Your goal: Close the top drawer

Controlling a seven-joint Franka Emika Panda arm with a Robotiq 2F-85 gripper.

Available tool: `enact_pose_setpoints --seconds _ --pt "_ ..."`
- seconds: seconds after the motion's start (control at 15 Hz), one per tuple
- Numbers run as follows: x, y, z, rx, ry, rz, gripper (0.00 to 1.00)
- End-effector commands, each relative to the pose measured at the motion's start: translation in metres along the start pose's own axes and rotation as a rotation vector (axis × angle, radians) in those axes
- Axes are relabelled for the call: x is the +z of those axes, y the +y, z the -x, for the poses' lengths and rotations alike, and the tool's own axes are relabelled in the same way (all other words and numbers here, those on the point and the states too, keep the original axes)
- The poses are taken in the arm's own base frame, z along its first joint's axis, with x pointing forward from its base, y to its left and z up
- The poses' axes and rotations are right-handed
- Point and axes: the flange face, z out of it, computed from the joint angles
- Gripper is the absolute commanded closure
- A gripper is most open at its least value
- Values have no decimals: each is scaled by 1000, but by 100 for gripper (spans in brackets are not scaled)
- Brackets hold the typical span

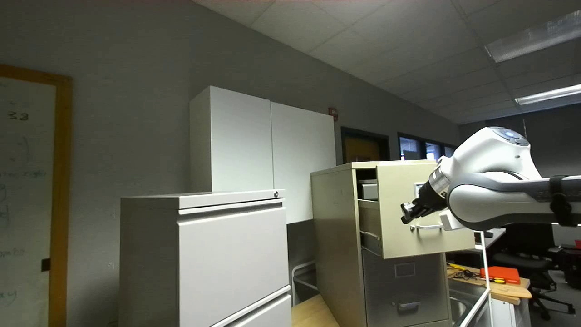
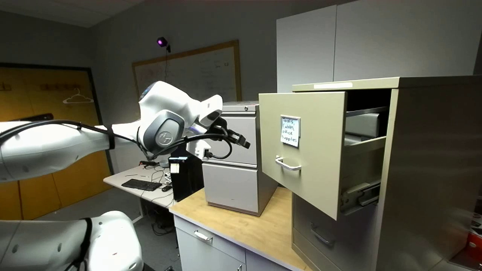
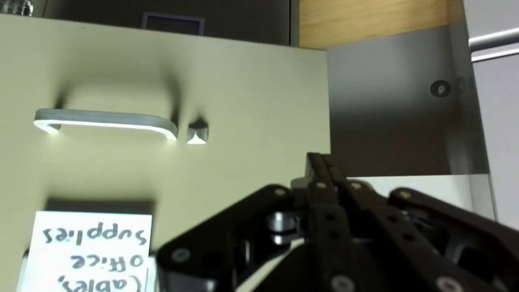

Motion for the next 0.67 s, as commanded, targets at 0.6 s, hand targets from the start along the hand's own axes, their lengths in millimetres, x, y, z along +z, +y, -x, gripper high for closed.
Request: enact_pose_setpoints --seconds 0.6 --pt "43 11 -48 -24 148 20 100"
